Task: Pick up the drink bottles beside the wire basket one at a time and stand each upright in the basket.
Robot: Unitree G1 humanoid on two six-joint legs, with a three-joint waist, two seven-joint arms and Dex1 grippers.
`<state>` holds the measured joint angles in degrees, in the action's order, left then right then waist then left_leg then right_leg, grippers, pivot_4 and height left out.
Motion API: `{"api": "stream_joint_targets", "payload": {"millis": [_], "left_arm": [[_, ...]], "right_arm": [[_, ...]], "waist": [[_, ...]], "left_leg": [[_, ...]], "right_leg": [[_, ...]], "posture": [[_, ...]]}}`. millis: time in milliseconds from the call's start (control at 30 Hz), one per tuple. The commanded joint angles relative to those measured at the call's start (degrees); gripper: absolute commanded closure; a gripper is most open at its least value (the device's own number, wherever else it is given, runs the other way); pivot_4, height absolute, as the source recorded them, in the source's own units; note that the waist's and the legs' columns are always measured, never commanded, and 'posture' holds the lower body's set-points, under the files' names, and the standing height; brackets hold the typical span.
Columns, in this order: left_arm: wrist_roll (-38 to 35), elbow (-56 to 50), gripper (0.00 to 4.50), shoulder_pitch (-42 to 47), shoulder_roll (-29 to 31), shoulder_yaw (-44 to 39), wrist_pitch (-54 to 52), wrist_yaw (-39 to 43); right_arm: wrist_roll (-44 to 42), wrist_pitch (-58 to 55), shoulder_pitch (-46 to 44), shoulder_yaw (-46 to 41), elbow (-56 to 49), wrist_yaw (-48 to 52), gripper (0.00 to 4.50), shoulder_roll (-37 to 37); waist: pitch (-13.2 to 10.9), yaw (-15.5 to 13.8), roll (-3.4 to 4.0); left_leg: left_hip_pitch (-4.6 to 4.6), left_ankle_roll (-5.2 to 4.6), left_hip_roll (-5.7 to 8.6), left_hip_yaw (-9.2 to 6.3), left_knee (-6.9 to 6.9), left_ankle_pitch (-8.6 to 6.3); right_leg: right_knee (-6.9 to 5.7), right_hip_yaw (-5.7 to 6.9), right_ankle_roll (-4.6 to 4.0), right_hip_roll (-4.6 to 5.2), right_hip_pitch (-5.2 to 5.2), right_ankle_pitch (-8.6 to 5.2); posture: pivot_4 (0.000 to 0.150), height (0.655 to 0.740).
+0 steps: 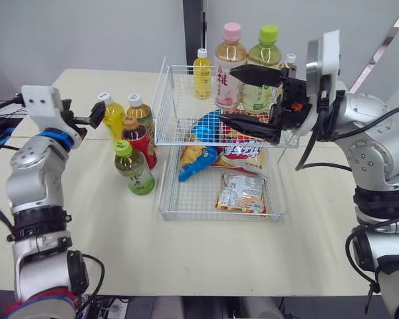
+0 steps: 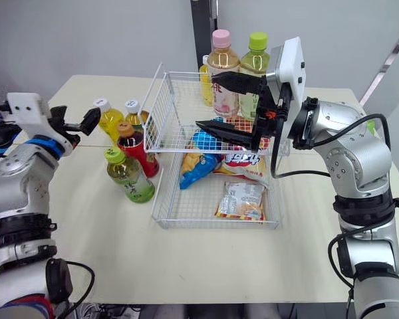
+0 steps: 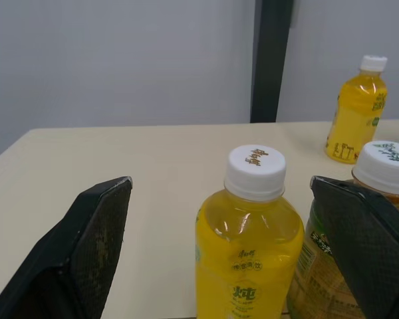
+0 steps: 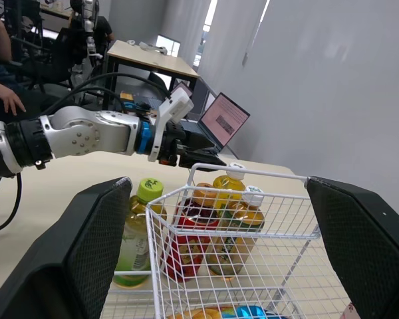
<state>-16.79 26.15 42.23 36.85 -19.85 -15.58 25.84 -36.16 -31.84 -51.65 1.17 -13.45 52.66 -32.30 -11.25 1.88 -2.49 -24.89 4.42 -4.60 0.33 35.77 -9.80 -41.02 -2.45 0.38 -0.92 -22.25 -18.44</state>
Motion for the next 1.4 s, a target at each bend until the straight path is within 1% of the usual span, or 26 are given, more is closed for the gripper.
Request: {"api": "stream_joint_targets", "payload": {"millis": [33,200,367,700,800,1000,1033,1067,1233,1333,1400], "left_arm": [[2.1,7.7,0.02,5.2,-0.4,1.8,6.5,1.0],[4.0,18.6,0.02,11.1,-1.6,3.1,13.3,1.1],[5.2,26.4,0.02,15.7,-1.6,4.0,17.1,1.4],[6.2,32.3,0.02,18.7,-2.0,4.6,20.1,2.4],[6.6,33.3,0.61,19.3,-2.0,4.9,20.6,2.6],[7.4,35.3,2.48,20.4,-1.7,5.3,20.5,2.4],[7.5,35.5,2.87,20.4,-1.6,5.4,20.5,2.4],[7.5,35.6,3.13,20.4,-1.6,5.4,20.5,2.4],[7.4,35.7,3.15,20.4,-1.0,5.0,20.6,2.1],[6.3,33.7,3.15,20.0,0.4,4.0,20.9,2.8],[4.0,30.1,3.15,20.0,1.8,2.8,20.0,6.2]], "right_arm": [[-0.7,-0.1,-0.6,-1.9,-2.6,-0.7,0.00,-0.5],[-0.9,-0.7,-0.5,-2.0,-3.7,-1.5,0.00,-0.7],[-1.1,-1.3,-0.5,-2.2,-4.6,-2.0,0.00,-1.2],[-2.0,-2.5,-0.2,-2.6,-6.3,-3.1,0.00,-1.8],[-2.1,-2.9,-0.4,-2.6,-6.7,-3.5,0.00,-1.8],[-2.2,-3.5,-0.9,-2.5,-6.9,-4.1,0.00,-1.5],[-2.3,-3.6,-0.9,-2.5,-6.9,-4.2,0.00,-1.4],[-2.3,-3.6,-1.0,-2.5,-6.9,-4.2,0.00,-1.4],[-2.3,-3.5,-1.0,-2.4,-6.8,-4.5,0.00,-1.5],[-2.3,-3.5,-0.9,-2.5,-6.8,-4.6,0.00,-1.6],[-2.4,-3.6,-0.7,-2.8,-6.8,-4.9,0.00,-1.7]], "waist": [[0.0,-0.1,0.00],[0.0,-0.2,0.00],[0.0,-0.1,-0.01],[0.0,-0.2,0.00],[0.0,-0.2,0.00],[0.0,-0.2,-0.01],[0.0,-0.2,-0.01],[0.0,-0.2,-0.01],[0.0,-0.2,-0.01],[0.0,-0.1,-0.01],[0.0,0.0,-0.01]], "left_leg": [[0.00,0.00,0.01,0.00,0.00,0.00],[-0.03,0.00,0.03,0.03,0.02,0.00],[-0.04,0.00,0.03,0.03,0.02,0.00],[-0.04,0.00,0.03,0.03,0.01,0.00],[-0.04,0.00,0.03,0.04,0.01,0.00],[-0.04,0.00,0.03,0.04,0.01,0.00],[-0.04,0.00,0.03,0.03,0.01,0.00],[-0.04,0.00,0.03,0.03,0.01,0.00],[-0.04,0.00,0.04,0.03,0.01,0.00],[-0.04,0.00,0.03,0.03,0.01,0.00],[-0.05,0.00,0.03,0.04,0.00,0.00]], "right_leg": [[0.00,0.01,0.00,0.00,0.00,0.00],[0.02,-0.01,0.01,0.02,0.00,0.00],[0.02,0.00,0.01,0.01,-0.01,0.00],[0.02,0.01,0.01,0.01,-0.02,-0.01],[0.02,0.00,0.01,0.01,-0.02,-0.01],[0.02,0.01,0.02,0.01,-0.02,-0.01],[0.02,0.01,0.02,0.01,-0.02,-0.01],[0.02,0.01,0.02,0.01,-0.02,-0.01],[0.02,0.01,0.02,0.01,-0.02,-0.01],[0.02,0.01,0.02,0.01,-0.02,-0.01],[0.02,0.01,0.02,0.00,-0.04,-0.01]], "posture": [[0.150,0.7400],[0.150,0.7400],[0.150,0.7400],[0.150,0.7400],[0.150,0.7400],[0.150,0.7400],[0.150,0.7400],[0.150,0.7400],[0.150,0.7400],[0.150,0.7400],[0.150,0.7400]]}}
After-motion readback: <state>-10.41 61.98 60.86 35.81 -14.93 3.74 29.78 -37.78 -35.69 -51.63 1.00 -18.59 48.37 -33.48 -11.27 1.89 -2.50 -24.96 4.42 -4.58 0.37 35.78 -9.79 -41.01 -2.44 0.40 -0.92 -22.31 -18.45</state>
